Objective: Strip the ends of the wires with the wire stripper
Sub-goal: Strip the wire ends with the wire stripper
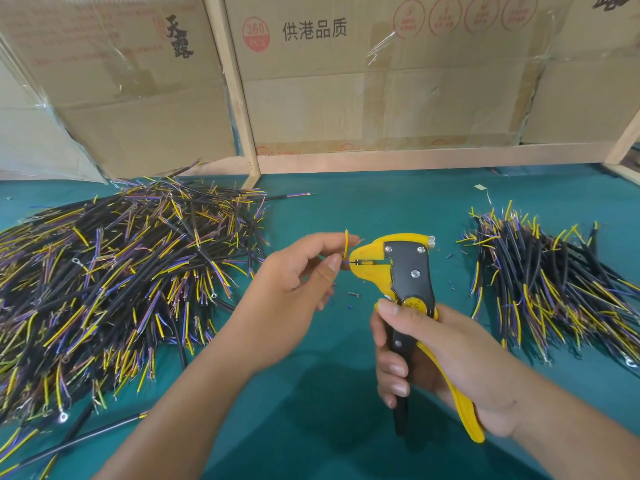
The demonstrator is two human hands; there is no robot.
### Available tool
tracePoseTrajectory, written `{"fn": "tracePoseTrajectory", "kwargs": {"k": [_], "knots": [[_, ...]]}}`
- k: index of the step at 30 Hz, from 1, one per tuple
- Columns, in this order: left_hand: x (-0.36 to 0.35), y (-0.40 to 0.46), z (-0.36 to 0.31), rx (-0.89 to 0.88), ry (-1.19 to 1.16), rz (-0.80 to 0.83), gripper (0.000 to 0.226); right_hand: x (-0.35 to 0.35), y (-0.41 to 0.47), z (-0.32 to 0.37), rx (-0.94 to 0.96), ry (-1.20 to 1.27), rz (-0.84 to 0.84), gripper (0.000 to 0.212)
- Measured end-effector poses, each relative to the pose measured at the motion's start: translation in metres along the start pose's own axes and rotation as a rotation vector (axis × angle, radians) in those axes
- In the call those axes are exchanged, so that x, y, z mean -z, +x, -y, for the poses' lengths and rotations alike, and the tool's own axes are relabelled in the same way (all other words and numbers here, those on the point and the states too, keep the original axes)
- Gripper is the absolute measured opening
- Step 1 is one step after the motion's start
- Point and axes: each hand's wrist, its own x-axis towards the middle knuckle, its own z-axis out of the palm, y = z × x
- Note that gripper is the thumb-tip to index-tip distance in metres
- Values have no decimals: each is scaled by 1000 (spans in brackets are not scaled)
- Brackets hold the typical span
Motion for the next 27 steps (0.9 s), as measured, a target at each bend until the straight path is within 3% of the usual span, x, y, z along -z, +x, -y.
{"fn": "tracePoseTrajectory", "kwargs": {"k": [7,23,27], "knots": [[0,0,-4,47,-215,-17,6,-2,-1,0,-3,7,8,37],[-5,1,-1,7,-197,-90,20,-4,-1,0,-18,34,4,36],[-7,3,2,6,-191,-108,13,-4,-1,-1,-29,52,1,36]]}}
